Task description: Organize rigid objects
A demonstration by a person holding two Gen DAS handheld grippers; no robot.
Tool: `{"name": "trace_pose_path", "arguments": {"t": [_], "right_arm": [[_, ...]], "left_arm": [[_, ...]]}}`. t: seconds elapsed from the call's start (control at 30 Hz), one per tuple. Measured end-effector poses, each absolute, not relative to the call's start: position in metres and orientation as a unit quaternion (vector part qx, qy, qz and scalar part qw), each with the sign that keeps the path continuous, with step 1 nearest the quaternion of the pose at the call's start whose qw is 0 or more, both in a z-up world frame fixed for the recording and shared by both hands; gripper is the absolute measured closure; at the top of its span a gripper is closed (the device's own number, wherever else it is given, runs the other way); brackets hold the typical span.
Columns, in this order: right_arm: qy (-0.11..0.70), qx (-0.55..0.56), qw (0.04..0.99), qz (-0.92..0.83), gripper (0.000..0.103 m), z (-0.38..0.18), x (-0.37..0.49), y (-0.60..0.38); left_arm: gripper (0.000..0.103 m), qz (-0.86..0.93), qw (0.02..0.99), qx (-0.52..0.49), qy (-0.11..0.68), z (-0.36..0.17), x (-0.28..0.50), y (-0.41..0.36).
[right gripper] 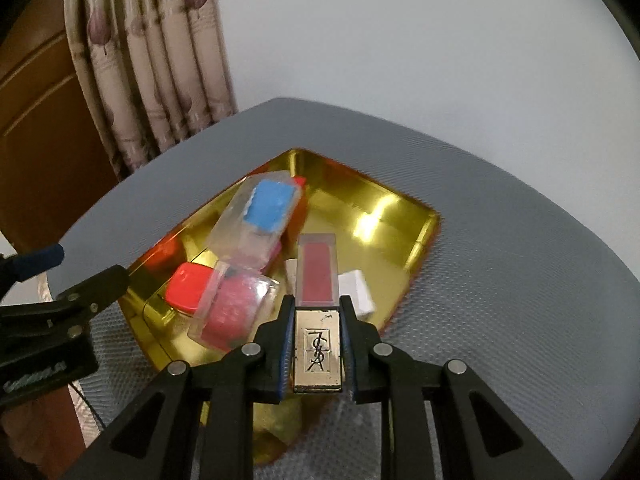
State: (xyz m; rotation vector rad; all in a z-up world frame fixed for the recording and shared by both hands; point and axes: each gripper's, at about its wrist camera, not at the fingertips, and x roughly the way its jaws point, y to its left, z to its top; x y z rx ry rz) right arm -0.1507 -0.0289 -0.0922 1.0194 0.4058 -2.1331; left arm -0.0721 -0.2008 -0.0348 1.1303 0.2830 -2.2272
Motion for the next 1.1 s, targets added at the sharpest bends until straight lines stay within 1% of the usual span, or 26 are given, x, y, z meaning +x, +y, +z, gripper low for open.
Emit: {"name": "trace_pose_path", "arguments": {"t": [0.33,0.53,0.57,0.63,0.67,0.7,0.77,0.8,0.87,1.0,1.1], "right_arm": [[0.189,0.399,0.340,-0.830,0.083,-0.108,-0.164,-0.055],[0.185,0.398,0.323,-0.839,0.082,-0.113,-0.174,-0.056],[0.182,0.398,0.326,-0.838,0.080,-0.112,-0.174,-0.056],[0.177,0.398,0.329,-0.838,0.068,-0.109,-0.172,-0.054],[0.175,0.399,0.327,-0.839,0.057,-0.106,-0.171,-0.053],[0.171,0.397,0.325,-0.841,0.050,-0.101,-0.169,-0.052],[0.160,0.396,0.321,-0.845,0.044,-0.094,-0.164,-0.048],[0.157,0.397,0.321,-0.846,0.042,-0.091,-0.162,-0.046],[0.159,0.398,0.311,-0.848,0.040,-0.086,-0.157,-0.042],[0.179,0.384,0.295,-0.857,0.039,-0.078,-0.139,-0.031],[0.180,0.383,0.293,-0.857,0.038,-0.074,-0.129,-0.023]], "left_arm": [[0.017,-0.842,0.306,0.430,0.117,-0.036,-0.071,-0.204],[0.017,-0.841,0.305,0.431,0.119,-0.038,-0.073,-0.205],[0.017,-0.840,0.305,0.432,0.119,-0.038,-0.073,-0.205],[0.016,-0.840,0.304,0.433,0.118,-0.038,-0.074,-0.205],[0.016,-0.840,0.304,0.434,0.117,-0.038,-0.074,-0.204],[0.016,-0.841,0.305,0.432,0.116,-0.038,-0.074,-0.203],[0.016,-0.842,0.303,0.432,0.115,-0.038,-0.075,-0.202],[0.017,-0.842,0.304,0.432,0.114,-0.038,-0.075,-0.201],[0.016,-0.843,0.302,0.431,0.113,-0.038,-0.075,-0.201],[0.017,-0.845,0.301,0.429,0.108,-0.037,-0.075,-0.197],[0.017,-0.847,0.299,0.428,0.105,-0.036,-0.076,-0.195]]}}
